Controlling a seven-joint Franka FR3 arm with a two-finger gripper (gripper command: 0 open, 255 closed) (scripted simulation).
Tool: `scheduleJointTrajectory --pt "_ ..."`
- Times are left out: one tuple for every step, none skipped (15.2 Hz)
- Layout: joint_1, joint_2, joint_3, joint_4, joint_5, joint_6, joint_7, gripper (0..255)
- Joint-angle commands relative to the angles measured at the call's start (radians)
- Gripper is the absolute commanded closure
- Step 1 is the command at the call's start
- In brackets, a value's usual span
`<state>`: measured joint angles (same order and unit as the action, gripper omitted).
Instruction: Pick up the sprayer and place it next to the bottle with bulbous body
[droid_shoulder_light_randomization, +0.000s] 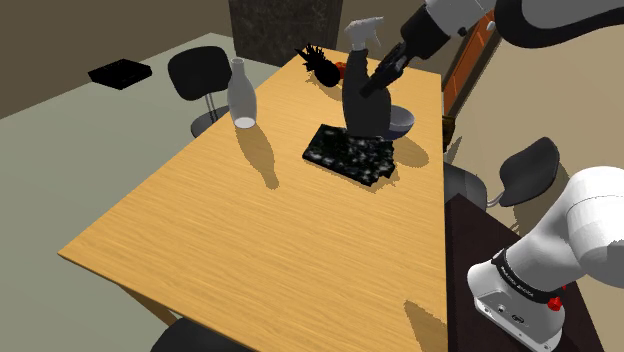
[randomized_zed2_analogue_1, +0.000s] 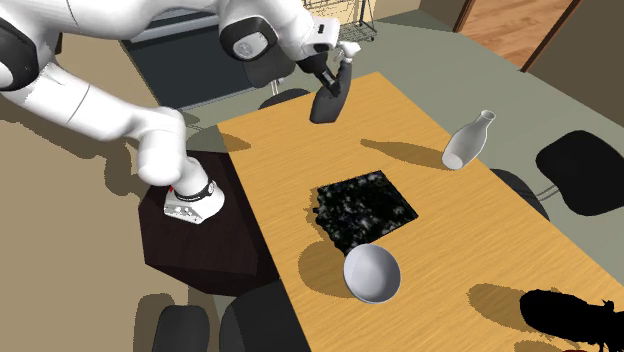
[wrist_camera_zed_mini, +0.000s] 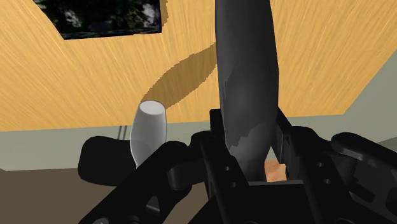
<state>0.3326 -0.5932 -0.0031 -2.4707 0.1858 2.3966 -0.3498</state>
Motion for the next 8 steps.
scheduleJointTrajectory --pt "-0.003 -0.004 -0.001 0.023 -0.004 -0.028 0.003 255" --pt "-0.003 -0.005 -0.001 0.036 -0.006 -0.042 0.005 255" --pt "-0.004 -0.006 -0.001 0.049 -0.007 -0.055 0.008 255" --pt "-0.005 -0.007 -0.001 0.062 -0.009 -0.069 0.010 255" --pt "-0.006 -0.007 -0.001 0.075 -0.011 -0.082 0.012 255" --pt "-0.007 -0.007 -0.001 0.088 -0.012 -0.095 0.014 255" --pt "-0.008 -0.007 0.000 0.101 -0.014 -0.109 0.017 255" --pt "-0.008 -0.007 0.000 0.115 -0.015 -0.122 0.019 255"
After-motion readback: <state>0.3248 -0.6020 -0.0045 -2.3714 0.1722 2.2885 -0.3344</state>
